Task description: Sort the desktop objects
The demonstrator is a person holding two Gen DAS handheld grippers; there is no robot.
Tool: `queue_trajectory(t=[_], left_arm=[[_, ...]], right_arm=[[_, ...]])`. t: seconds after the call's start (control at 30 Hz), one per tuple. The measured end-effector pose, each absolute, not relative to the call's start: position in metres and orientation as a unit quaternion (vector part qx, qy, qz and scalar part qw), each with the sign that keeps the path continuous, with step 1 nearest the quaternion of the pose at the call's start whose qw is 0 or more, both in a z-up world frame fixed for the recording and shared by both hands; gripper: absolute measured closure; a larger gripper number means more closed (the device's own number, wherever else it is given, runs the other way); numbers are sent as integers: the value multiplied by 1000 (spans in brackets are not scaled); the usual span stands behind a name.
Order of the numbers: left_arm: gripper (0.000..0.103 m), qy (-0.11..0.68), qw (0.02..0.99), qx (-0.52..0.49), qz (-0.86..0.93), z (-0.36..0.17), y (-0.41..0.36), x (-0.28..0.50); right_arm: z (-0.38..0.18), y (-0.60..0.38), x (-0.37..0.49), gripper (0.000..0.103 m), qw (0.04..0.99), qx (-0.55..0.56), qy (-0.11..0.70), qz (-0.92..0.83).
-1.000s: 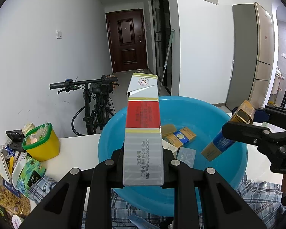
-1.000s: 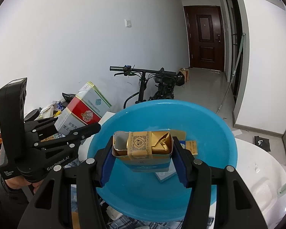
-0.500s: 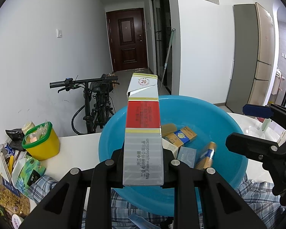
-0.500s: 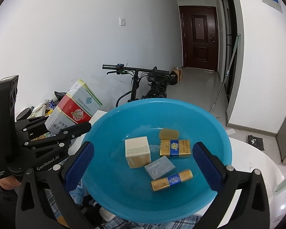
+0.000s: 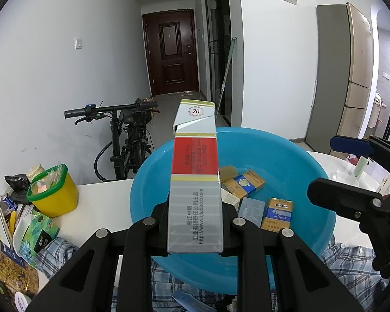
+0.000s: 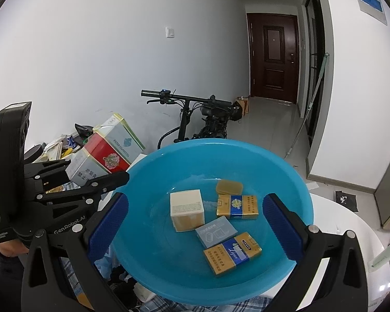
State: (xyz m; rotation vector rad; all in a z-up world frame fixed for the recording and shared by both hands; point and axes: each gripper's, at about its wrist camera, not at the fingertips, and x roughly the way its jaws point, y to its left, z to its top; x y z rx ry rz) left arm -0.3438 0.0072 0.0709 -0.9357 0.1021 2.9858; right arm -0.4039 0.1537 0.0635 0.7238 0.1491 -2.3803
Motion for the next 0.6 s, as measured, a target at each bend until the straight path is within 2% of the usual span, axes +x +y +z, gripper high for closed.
queue_trajectory(t=[0.6], left_arm=[[79,33,9,-299,954,72,3,-345]], right_arm=[[64,151,-400,0,310,275,74,-907]])
